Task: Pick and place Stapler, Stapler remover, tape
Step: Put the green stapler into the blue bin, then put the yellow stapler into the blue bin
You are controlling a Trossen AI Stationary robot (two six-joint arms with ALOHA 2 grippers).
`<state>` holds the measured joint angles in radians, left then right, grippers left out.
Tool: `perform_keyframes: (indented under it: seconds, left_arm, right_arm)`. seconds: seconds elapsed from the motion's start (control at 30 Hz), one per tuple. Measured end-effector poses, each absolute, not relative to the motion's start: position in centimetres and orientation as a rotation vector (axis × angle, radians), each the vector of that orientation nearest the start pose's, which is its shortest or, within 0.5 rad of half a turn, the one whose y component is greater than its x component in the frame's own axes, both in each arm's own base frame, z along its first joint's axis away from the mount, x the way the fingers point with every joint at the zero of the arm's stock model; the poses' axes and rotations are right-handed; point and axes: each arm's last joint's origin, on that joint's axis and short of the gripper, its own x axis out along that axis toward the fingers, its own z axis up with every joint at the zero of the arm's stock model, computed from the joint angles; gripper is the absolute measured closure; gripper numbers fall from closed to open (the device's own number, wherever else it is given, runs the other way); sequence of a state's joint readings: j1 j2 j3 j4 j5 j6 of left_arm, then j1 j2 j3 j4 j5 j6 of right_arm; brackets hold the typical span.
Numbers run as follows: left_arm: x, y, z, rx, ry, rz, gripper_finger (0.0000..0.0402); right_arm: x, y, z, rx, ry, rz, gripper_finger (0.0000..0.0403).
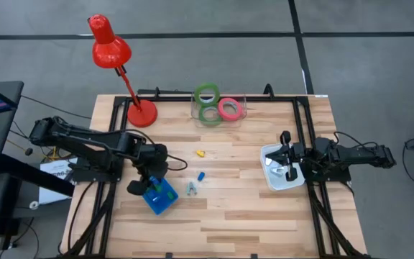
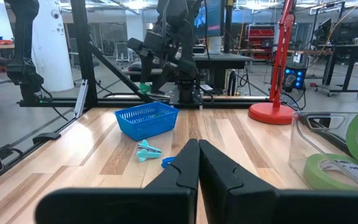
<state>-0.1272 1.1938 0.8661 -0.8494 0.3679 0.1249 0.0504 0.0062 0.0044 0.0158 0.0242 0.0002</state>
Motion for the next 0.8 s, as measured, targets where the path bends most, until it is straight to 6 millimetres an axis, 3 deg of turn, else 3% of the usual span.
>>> perform_keyframes:
  seconds: [0.33,0.8]
  left_arm:
    - [20.7,-3.7,23.9,-0.033,1.149,-0.506,0.016]
    - [21.1,-2.1,24.0,-0.042,1.138,-0.4,0.0158]
  right_arm:
    - [9.8,0.4,16.6,0.001,-0.014,0.026,0.0403]
    - [9.8,0.4,16.6,0.001,-0.014,0.026,0.0403]
